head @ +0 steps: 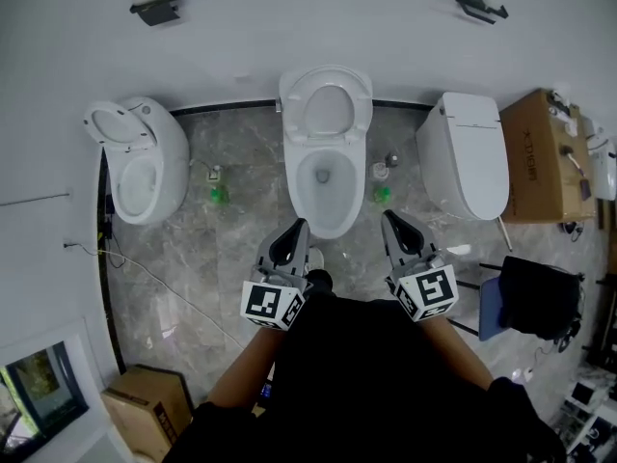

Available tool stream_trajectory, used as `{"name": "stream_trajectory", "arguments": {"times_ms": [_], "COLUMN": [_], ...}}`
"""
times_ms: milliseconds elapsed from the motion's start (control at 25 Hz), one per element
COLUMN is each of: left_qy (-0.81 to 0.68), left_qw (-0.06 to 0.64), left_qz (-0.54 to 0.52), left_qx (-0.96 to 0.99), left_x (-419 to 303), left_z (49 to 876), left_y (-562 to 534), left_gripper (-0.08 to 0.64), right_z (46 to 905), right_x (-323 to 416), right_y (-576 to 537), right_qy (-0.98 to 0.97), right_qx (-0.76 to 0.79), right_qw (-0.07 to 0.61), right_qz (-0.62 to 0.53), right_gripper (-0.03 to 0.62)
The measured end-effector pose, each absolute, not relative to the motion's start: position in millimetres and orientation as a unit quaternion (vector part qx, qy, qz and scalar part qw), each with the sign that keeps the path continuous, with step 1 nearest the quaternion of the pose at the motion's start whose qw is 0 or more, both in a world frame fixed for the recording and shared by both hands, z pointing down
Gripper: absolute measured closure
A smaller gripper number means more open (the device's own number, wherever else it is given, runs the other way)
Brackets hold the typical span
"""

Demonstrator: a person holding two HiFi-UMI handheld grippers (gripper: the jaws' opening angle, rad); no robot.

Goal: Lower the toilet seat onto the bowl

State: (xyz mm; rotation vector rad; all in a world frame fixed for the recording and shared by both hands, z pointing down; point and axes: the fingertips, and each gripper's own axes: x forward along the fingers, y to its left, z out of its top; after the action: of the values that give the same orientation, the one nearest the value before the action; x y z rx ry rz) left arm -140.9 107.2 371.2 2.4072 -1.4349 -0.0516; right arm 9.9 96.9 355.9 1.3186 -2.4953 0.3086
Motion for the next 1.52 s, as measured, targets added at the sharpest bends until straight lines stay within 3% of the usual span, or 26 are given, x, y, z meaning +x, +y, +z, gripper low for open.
{"name": "stream_trajectory", "arguments": {"times_ms": [720,1280,1520], "left_qy": [-0.494,-0.511,-0.526], "left_qw": [0.183,0.193,0.212], "left_qz": [-0.009,0.029,0.028], "left_qx": [0.850,0.837,0.823], "left_x": [-146.1,-106.5,-101.9], "left_z": [399.6,431.3,456.9], "left_y": [30.7,-97.8,-154.4], "left_gripper": [0.543,0.543,0.543], "right_z": [369.9,404.0,428.8], "right_x": [27.0,65.5,70.4], "right_y": [29.8,-124.6,-177.7], "right_qy": [-0.841,-0.850,-0.856], "right_qx": [0.502,0.491,0.471], "right_qw": [0.155,0.132,0.153], "right_qz": [0.128,0.140,0.151], "right_gripper": [0.560,0.560,0.560]}}
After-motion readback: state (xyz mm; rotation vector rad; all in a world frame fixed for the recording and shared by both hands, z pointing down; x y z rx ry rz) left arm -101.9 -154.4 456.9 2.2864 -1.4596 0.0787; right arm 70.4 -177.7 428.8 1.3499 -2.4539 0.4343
